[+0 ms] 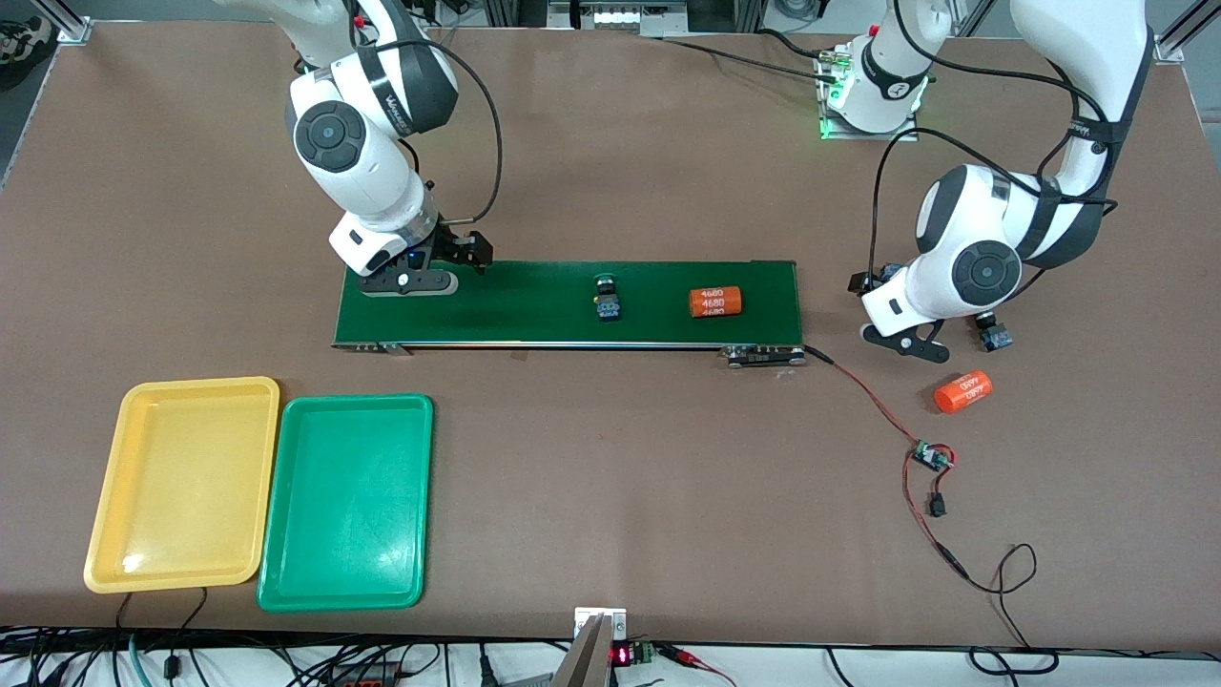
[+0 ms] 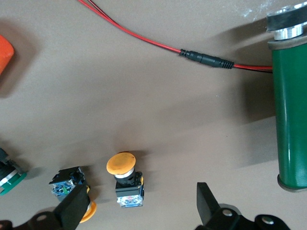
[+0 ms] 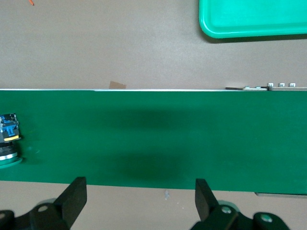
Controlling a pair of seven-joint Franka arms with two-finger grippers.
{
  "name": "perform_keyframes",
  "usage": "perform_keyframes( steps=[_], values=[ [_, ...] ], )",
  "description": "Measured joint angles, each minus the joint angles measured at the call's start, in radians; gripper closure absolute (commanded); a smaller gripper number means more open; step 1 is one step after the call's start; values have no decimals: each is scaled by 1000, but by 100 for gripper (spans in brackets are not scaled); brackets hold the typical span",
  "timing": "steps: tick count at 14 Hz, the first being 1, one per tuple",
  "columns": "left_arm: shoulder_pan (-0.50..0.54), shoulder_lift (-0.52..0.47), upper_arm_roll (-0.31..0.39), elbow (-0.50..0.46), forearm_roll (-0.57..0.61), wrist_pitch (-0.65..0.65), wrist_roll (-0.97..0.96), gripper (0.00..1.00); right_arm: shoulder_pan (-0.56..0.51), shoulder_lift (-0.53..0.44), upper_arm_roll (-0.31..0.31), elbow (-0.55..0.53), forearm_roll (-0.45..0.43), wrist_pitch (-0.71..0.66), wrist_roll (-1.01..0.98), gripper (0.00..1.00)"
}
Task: Sort buttons by color to trays
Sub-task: 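Reach the left gripper to the yellow button while the right gripper lowers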
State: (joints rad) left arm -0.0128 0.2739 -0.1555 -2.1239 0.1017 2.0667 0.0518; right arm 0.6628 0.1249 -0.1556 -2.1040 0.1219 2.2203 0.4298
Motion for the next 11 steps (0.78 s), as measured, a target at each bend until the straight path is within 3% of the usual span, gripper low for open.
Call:
perform_keyframes(
  steps=[11],
  values=[
    [49, -1, 0, -33, -53, 4, -24, 0, 142, 106, 1, 8, 7, 115, 124, 0]
  ],
)
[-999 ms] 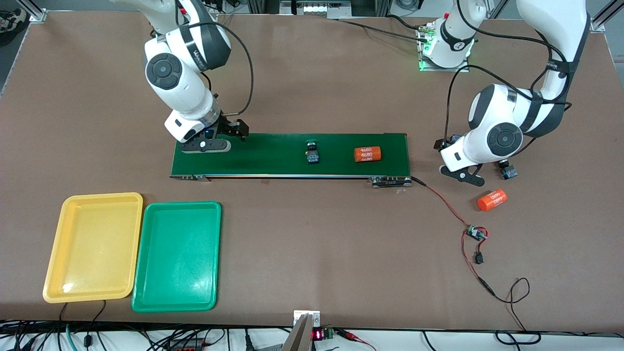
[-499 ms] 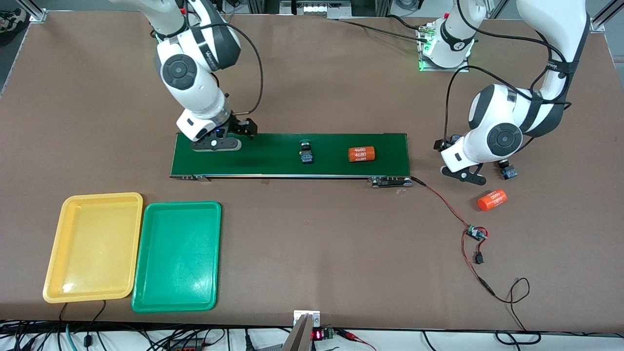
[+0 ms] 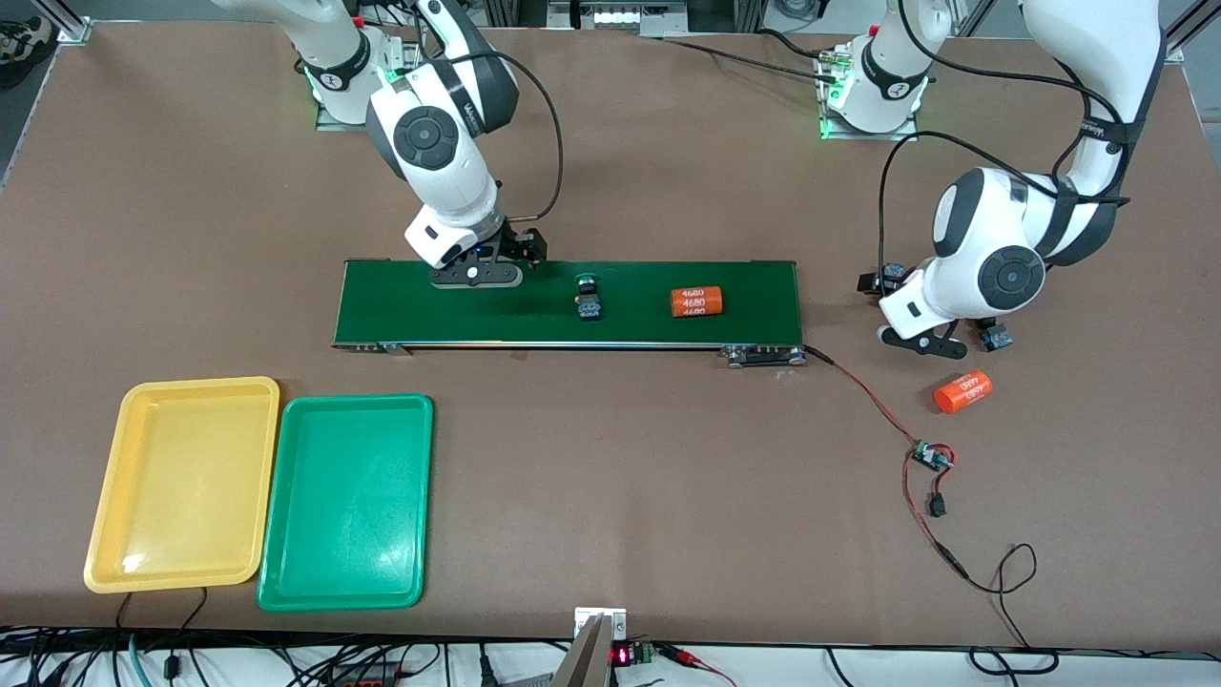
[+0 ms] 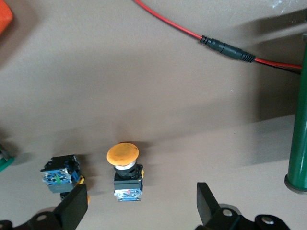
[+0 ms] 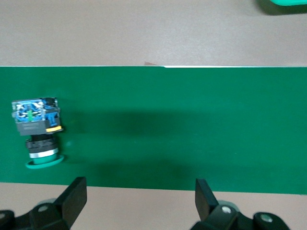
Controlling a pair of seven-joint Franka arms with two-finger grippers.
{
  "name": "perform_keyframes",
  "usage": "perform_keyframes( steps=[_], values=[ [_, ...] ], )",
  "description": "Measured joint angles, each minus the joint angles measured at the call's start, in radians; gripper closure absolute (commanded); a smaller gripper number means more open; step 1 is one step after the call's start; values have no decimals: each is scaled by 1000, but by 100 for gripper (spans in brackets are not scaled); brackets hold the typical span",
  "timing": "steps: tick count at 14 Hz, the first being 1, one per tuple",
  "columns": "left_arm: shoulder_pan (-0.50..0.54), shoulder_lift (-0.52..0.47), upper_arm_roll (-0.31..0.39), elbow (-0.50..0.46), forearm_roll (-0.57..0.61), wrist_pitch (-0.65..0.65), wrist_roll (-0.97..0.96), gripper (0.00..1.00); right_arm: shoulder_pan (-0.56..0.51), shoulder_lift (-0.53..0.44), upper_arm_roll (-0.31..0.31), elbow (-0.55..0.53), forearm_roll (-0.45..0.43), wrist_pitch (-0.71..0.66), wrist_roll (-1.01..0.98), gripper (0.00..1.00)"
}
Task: Sort buttons by color to trays
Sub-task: 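Reach the left gripper to the yellow button while the right gripper lowers, then grasp the green button with the right gripper while the left grasps yellow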
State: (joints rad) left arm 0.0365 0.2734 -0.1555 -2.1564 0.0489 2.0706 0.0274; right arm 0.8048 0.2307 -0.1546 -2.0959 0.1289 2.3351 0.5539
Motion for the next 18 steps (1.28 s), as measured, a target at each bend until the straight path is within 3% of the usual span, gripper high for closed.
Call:
perform_keyframes(
  steps=[6, 18],
  values=[
    [28, 0, 0, -63, -13, 76, -7, 0, 17, 45, -3, 36, 0, 55, 0, 0],
    [64, 9, 0, -102, -13, 78, -7, 0, 31, 88, -2, 76, 0, 81, -1, 0]
  ],
)
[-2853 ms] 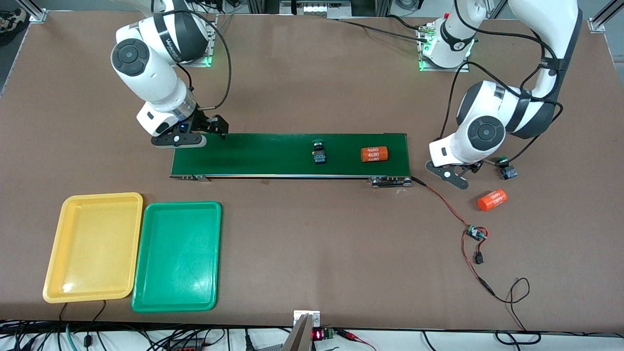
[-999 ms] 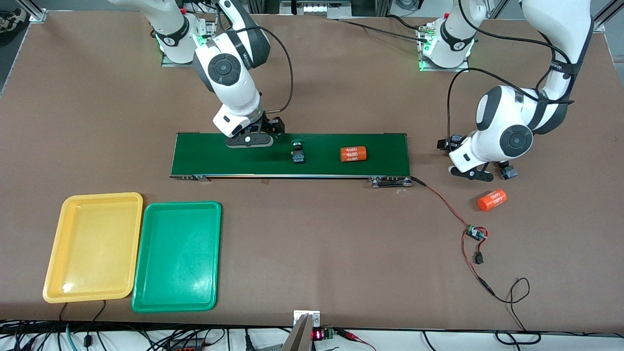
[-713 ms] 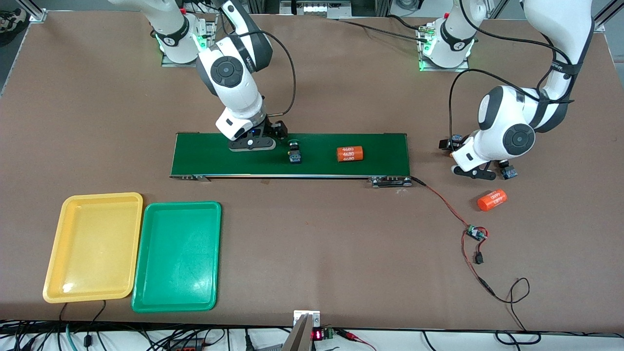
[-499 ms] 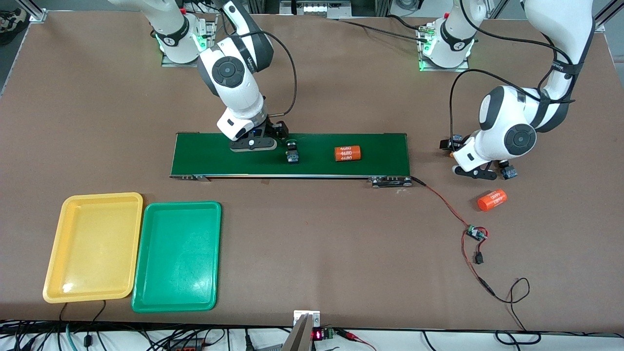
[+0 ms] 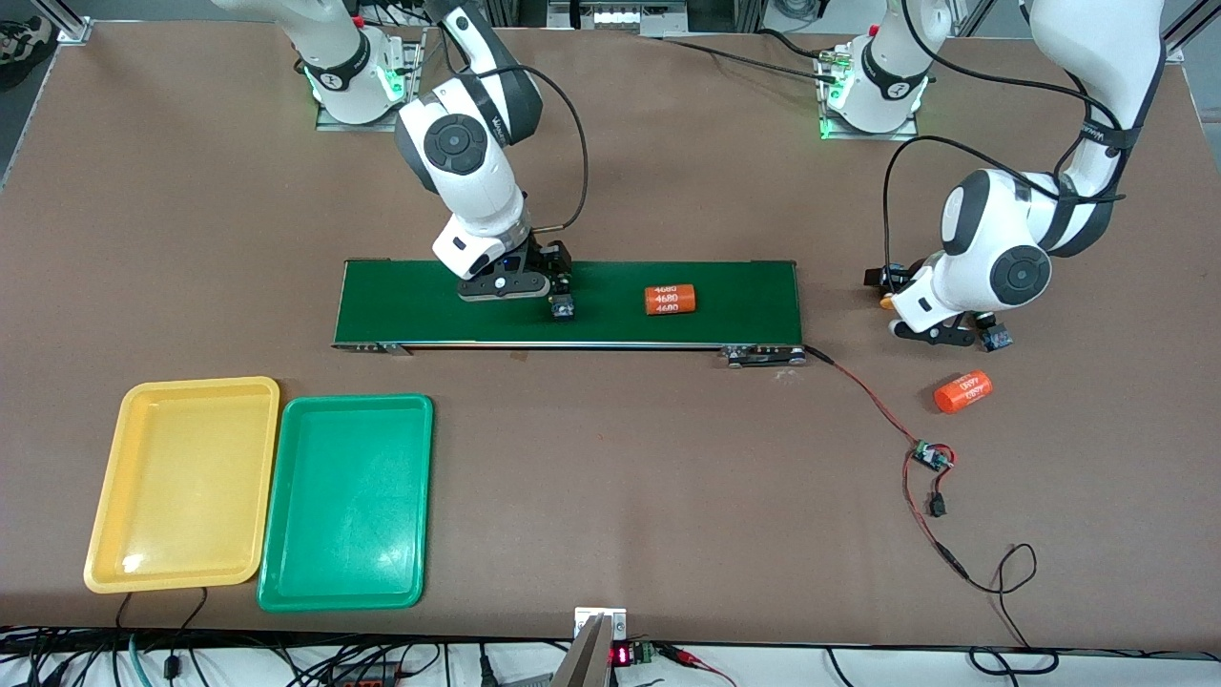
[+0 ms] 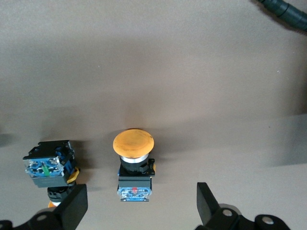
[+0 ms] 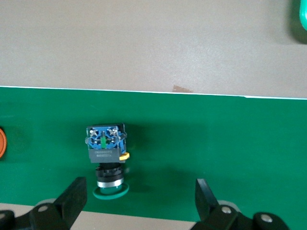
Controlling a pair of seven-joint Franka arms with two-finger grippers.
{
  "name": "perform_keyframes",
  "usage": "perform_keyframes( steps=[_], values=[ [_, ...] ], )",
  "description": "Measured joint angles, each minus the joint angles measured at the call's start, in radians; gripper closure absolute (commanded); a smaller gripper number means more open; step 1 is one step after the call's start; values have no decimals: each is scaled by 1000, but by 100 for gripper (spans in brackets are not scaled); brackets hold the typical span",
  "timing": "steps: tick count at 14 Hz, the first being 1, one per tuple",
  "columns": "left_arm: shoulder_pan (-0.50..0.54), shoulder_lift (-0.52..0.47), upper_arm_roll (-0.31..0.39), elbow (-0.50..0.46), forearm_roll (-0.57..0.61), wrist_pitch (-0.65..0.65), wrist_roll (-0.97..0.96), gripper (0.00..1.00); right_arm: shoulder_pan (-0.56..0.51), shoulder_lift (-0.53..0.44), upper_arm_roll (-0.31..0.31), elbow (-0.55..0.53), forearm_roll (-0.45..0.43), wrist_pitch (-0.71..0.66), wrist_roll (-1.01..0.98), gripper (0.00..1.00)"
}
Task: Sort buttons by color to trays
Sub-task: 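Grasp the green button with the right gripper while the left grasps yellow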
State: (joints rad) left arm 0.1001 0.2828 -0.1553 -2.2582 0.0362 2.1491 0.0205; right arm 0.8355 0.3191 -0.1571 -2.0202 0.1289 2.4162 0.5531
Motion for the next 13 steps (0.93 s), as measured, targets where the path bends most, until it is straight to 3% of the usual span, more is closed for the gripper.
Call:
perform_keyframes(
  steps=[13],
  values=[
    [21, 44, 0, -22, 0, 0, 1, 0, 15, 90, -1, 48, -17, 52, -19, 0]
  ],
)
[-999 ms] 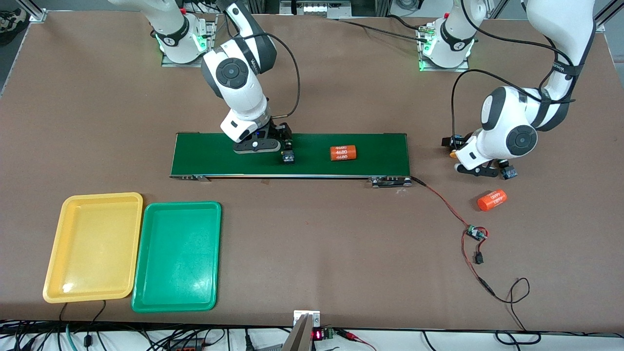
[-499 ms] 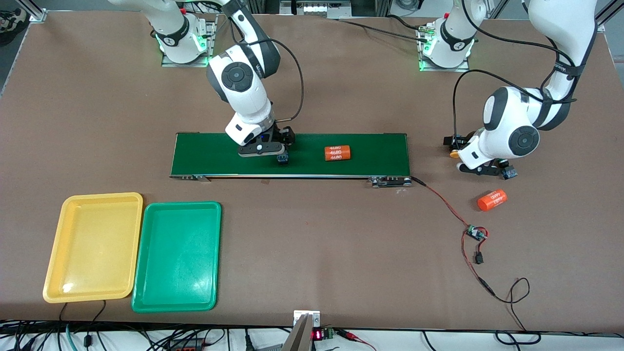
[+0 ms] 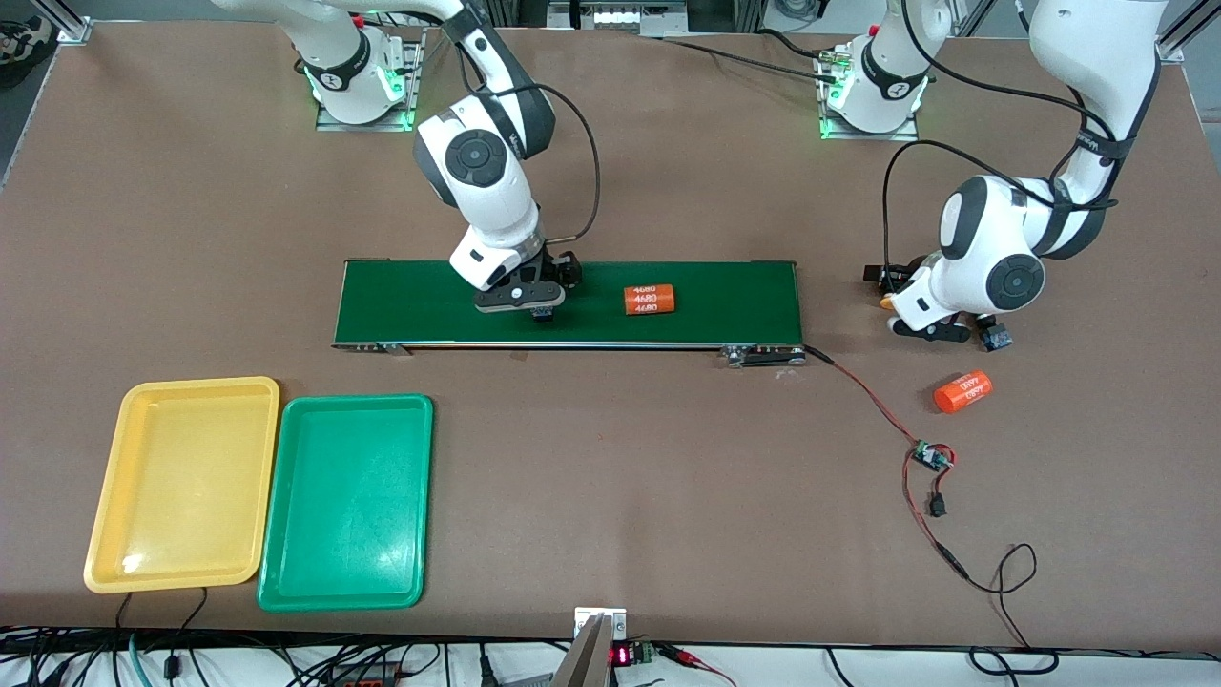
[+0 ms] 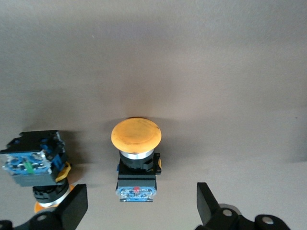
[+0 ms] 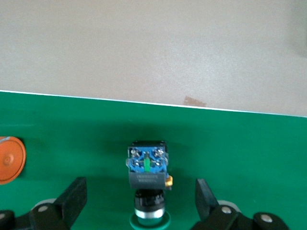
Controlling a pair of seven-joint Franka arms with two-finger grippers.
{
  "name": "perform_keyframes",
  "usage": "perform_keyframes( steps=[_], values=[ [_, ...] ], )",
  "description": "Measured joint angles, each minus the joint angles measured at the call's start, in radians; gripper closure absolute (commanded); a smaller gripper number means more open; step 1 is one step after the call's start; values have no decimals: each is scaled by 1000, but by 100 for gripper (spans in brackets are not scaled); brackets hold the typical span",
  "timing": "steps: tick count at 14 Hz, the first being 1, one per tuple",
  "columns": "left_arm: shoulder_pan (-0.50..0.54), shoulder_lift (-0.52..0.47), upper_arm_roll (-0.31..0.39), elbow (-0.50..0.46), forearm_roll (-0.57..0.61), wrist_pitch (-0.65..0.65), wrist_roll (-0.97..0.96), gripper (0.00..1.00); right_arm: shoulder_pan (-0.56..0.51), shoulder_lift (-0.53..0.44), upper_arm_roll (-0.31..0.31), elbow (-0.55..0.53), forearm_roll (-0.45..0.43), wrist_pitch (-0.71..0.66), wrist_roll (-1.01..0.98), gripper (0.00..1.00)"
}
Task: Sort buttons by color to trays
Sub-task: 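Grasp the green button with the right gripper while the left grasps yellow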
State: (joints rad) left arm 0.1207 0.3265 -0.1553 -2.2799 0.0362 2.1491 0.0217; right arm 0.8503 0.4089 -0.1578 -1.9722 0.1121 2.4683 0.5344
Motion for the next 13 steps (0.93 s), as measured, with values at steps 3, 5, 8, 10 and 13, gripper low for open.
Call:
perform_keyframes(
  steps=[3, 5, 8, 10, 13],
  values=[
    [0, 14, 0, -2, 0, 0, 0, 0, 3, 54, -1, 29, -58, 1, -2, 0],
    [0, 21, 0, -3, 0, 0, 0, 7, 1, 73, -8, 38, -81, 1, -7, 18],
    [1, 29, 0, -10, 0, 0, 1, 23, -12, 77, -20, 41, -83, 1, -63, 62],
    [2, 34, 0, -15, 0, 0, 1, 32, -30, 77, -22, 43, -83, -5, -75, 78],
    [2, 37, 0, -19, 0, 0, 41, 54, -50, 75, -23, 48, -80, -41, -57, 87]
  ],
)
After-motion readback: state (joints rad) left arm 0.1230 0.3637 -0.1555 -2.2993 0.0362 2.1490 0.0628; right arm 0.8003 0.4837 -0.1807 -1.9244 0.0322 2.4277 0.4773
